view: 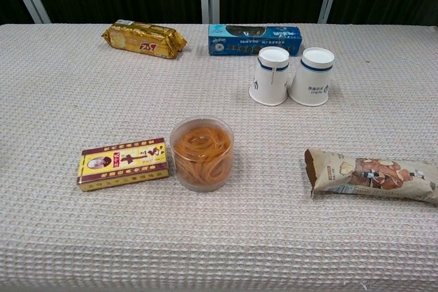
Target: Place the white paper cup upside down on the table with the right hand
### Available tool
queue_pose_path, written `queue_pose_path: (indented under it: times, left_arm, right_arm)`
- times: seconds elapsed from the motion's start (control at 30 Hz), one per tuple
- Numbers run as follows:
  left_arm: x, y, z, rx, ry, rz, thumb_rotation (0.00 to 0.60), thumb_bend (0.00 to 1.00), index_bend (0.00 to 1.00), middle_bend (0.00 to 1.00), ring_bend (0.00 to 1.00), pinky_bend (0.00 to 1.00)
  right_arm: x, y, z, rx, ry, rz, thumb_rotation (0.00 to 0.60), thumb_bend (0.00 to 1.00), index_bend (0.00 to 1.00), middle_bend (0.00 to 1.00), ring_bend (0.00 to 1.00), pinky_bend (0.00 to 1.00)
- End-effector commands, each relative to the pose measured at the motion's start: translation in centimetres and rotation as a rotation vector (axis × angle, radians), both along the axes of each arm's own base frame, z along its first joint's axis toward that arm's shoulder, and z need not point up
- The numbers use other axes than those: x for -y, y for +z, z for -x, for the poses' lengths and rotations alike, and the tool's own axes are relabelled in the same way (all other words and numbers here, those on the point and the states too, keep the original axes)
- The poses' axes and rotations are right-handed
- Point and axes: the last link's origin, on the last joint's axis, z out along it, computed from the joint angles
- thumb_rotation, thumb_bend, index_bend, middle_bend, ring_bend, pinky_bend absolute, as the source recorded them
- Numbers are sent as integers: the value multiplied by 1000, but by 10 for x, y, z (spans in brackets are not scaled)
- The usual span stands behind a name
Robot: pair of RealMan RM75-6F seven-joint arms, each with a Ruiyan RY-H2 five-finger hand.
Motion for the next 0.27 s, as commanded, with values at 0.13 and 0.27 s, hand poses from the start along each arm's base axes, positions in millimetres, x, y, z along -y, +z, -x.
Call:
queue_pose_path:
  times: [0.13, 0.27]
  left_arm:
    - [2, -1, 0, 4, 7, 4, 600, 131, 200, 101, 87, 125]
    - [1, -2, 1, -1, 14, 12, 600, 131, 200, 101, 87, 125]
  right_arm:
    - [3, -6, -1, 15, 16, -17, 600, 352, 0, 11, 0, 0]
    - [4, -8, -3, 16, 22, -18, 600, 352, 0, 11, 0, 0]
